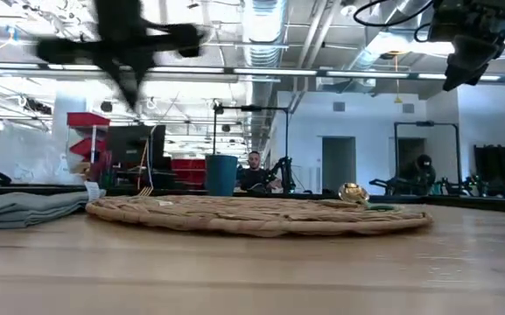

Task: Set table place
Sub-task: Move the gray table napkin to the left of the brown tablemat

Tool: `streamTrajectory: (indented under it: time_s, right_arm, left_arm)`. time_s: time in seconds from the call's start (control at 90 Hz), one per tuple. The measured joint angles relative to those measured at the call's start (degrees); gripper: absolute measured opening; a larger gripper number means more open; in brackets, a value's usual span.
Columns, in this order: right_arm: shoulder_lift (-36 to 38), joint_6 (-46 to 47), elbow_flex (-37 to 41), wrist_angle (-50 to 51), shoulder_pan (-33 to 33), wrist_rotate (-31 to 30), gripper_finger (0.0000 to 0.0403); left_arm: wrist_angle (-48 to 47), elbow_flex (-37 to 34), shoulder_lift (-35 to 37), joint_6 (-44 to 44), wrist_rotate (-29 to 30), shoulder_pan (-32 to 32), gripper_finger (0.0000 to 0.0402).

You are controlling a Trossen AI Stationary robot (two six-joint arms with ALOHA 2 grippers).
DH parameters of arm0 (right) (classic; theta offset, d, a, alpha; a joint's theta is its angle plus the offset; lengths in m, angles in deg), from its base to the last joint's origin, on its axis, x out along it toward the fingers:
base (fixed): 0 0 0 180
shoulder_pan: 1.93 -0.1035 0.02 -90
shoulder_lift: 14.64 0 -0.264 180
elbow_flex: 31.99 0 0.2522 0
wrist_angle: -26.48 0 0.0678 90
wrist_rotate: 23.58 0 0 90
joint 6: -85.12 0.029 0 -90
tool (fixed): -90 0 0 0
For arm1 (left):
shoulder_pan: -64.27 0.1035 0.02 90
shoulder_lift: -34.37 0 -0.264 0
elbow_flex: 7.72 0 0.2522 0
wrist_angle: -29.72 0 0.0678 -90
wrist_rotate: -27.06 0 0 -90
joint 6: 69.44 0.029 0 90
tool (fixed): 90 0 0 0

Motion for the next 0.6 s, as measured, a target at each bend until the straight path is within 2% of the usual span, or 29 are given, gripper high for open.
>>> streamTrajectory:
  time_s: [0.144,0.289,0.4,0.522,0.6]
  right_arm:
    - [0.02,0.04,0.0,-0.21,0.0,-0.02,0.0]
    - [0.04,0.38,-0.02,0.07,-0.05,-0.02,0.0]
    - [0.05,2.38,-0.02,0.96,-0.07,-0.02,0.0]
    - [0.06,2.6,-0.02,1.78,-0.07,-0.02,0.0]
    - [0.08,2.4,-0.02,1.75,-0.07,-0.02,0.0]
  left_arm:
    - [2.7,-4.79,-0.2,1.23,-6.06,-2.08,0.0]
    - [1.9,-8.03,-1.07,0.48,-7.23,-2.99,0.0]
    - [2.57,-11.68,-1.06,-1.55,-10.46,-4.38,0.0]
    - [9.08,-15.83,-1.07,-0.17,-13.65,-5.4,0.0]
    - [14.33,-18.9,-1.07,0.9,-13.59,-5.12,0.0]
